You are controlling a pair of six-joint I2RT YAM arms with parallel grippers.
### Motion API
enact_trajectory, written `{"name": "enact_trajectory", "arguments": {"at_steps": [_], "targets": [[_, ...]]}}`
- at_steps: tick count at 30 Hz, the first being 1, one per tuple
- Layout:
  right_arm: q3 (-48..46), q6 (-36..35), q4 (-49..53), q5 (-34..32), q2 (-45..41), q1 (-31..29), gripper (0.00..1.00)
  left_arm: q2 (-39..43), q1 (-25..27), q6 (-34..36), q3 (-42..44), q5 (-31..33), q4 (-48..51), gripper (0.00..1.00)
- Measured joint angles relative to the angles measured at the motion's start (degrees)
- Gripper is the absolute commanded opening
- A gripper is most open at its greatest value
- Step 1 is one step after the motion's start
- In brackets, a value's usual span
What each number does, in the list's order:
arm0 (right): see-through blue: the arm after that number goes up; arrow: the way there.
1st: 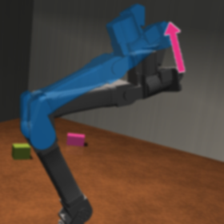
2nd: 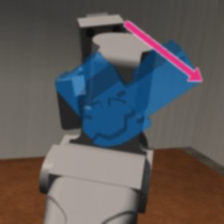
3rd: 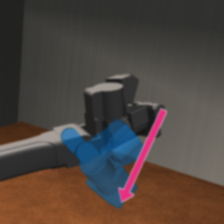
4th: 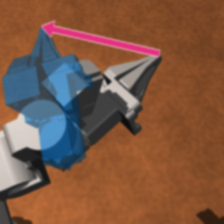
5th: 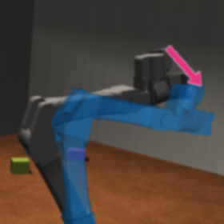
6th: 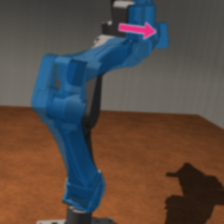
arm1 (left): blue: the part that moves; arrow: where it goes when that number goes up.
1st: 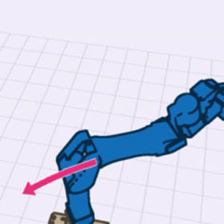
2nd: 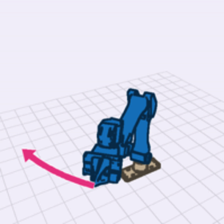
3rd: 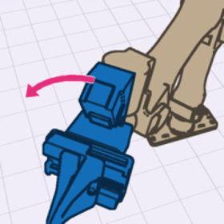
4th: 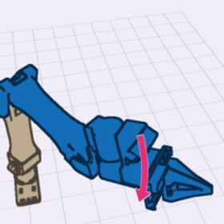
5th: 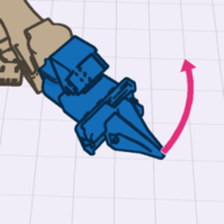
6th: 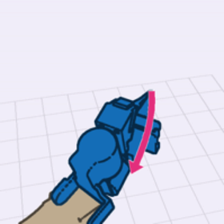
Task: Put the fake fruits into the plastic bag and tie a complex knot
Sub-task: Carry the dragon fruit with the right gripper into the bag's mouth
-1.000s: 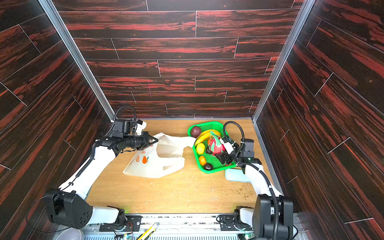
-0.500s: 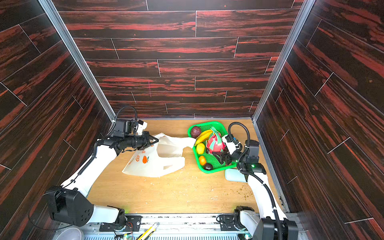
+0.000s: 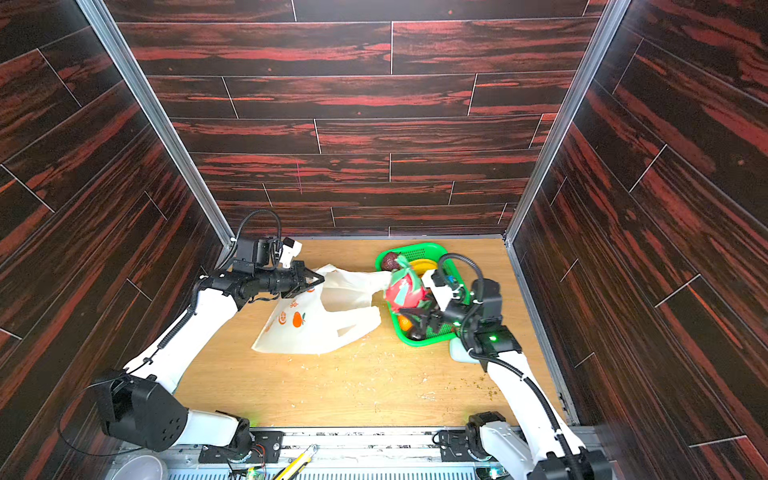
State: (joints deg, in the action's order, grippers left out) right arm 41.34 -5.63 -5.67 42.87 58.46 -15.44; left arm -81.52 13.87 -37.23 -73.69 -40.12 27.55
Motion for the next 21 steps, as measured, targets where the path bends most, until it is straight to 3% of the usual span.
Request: {"name": "enact_trajectory", "arguments": {"at_steps": [5, 12, 21], "targets": [[2.1, 1.4, -5.3, -1.6, 7.8, -6.3, 0.46, 0.0, 0.8, -0.3, -0.5, -0.5, -0.2, 0.00], [3.7, 2.6, -10.3, -3.8, 16.0, -10.6, 0.46, 0.0, 1.5, -0.4, -1.2, -1.5, -0.1, 0.00], [1.7, 3.5, -17.6, -7.4, 20.7, -15.0, 0.46, 0.0, 1.6, -2.0, -1.9, -1.5, -1.0, 0.00]]}}
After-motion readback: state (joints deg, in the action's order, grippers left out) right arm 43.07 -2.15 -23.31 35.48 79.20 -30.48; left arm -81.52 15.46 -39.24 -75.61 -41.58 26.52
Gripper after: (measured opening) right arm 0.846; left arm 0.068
